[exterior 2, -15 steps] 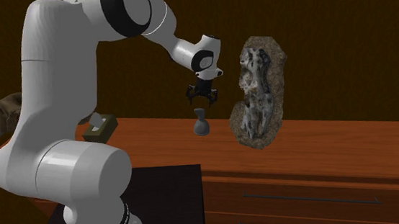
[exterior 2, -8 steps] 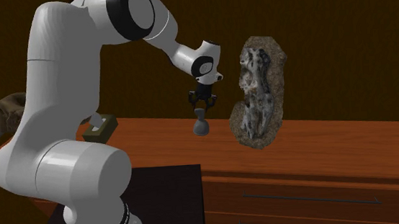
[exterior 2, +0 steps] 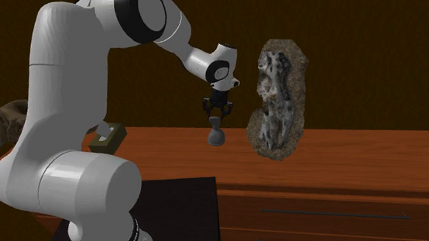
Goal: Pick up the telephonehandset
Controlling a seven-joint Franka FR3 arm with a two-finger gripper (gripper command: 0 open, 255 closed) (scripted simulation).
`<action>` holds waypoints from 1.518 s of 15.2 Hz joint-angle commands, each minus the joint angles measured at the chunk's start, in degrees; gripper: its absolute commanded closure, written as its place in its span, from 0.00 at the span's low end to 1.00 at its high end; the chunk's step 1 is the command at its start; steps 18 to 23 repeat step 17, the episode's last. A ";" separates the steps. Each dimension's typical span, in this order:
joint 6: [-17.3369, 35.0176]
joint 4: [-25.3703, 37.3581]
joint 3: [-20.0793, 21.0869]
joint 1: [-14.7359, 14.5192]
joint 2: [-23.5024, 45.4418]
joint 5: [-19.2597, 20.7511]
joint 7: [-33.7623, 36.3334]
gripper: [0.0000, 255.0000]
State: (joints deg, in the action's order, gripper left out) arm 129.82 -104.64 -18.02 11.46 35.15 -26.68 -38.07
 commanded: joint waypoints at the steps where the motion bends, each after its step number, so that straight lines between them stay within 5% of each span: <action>1: -0.47 -0.05 -0.16 -0.12 -0.49 0.26 0.22 1.00; 23: -7.59 0.46 -2.44 -1.59 -7.72 4.04 3.46 1.00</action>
